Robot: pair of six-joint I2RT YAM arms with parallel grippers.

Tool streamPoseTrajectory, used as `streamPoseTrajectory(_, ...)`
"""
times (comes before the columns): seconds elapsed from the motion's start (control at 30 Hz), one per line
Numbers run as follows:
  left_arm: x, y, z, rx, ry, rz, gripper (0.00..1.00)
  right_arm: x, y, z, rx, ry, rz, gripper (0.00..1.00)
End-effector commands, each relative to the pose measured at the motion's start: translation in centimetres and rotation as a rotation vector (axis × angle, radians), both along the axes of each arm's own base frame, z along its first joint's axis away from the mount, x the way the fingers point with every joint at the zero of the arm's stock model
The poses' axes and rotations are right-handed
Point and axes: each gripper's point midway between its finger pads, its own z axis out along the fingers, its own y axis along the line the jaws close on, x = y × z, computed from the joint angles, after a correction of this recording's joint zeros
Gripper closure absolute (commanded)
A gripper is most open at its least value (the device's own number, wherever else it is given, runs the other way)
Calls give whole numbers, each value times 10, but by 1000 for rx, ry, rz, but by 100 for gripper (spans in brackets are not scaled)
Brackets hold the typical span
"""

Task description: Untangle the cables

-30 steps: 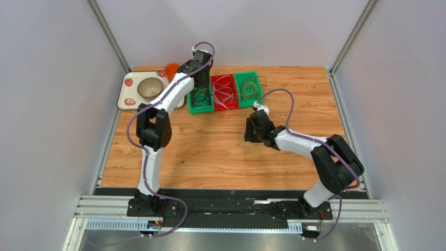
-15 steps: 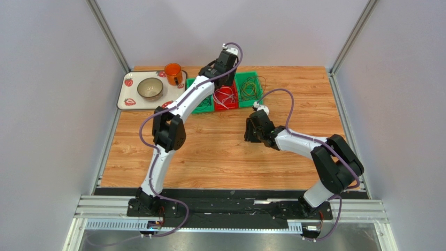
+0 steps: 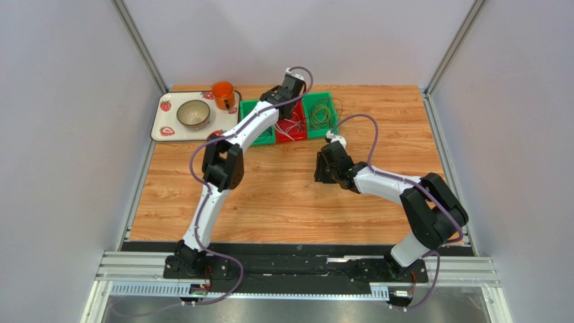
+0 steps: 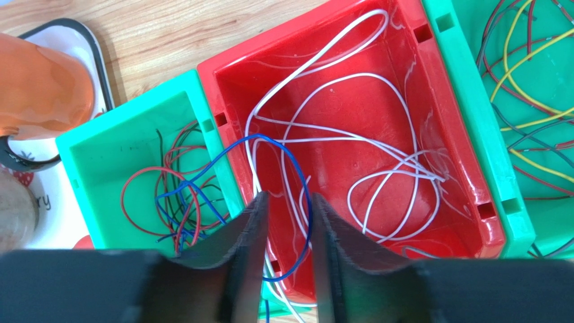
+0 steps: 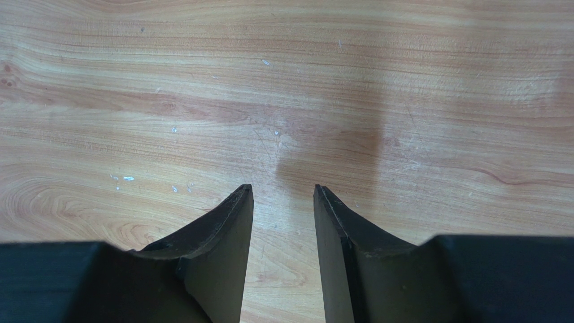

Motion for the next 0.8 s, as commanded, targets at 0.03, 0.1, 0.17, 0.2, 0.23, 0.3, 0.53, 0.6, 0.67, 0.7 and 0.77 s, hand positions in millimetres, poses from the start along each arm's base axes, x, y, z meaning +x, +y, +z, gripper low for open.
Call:
streamPoseTrajectory(0.03, 4, -1, 28, -21, -60, 9, 77, 12, 9, 13, 24, -42, -10, 58)
streamPoseTrajectory(0.1, 3, 1, 32, -19, -67, 16, 100, 13, 8, 13, 21, -42, -11, 58)
streamPoseTrajectory(0.17, 2, 7, 38, -2, -83, 33, 100, 12, 9, 12, 20, -39, -11, 58)
streamPoseTrajectory(0.2, 3, 10, 39, 9, -87, 40, 100, 13, 9, 13, 20, -41, -10, 58)
streamPoseTrajectory(0.23, 2, 17, 43, 38, -98, 64, 100, 12, 9, 13, 21, -40, -9, 58)
streamPoseTrajectory(0.3, 1, 29, 47, 66, -105, 98, 100, 13, 9, 13, 22, -42, -10, 58)
streamPoseTrajectory(0.53, -8, 78, 47, 1, -81, 184, 100, 12, 9, 12, 20, -37, -8, 58)
streamPoseTrajectory(0.6, -10, 84, 39, -14, -61, 200, 100, 13, 10, 12, 22, -38, -9, 58)
streamPoseTrajectory(0.67, -13, 94, 29, -19, -33, 226, 100, 13, 10, 12, 22, -36, -8, 58)
streamPoseTrajectory(0.7, -14, 95, 27, -38, -30, 244, 100, 13, 9, 11, 19, -36, -7, 58)
streamPoseTrajectory(0.77, -17, 101, 22, -54, -25, 249, 100, 13, 10, 12, 19, -38, -7, 58)
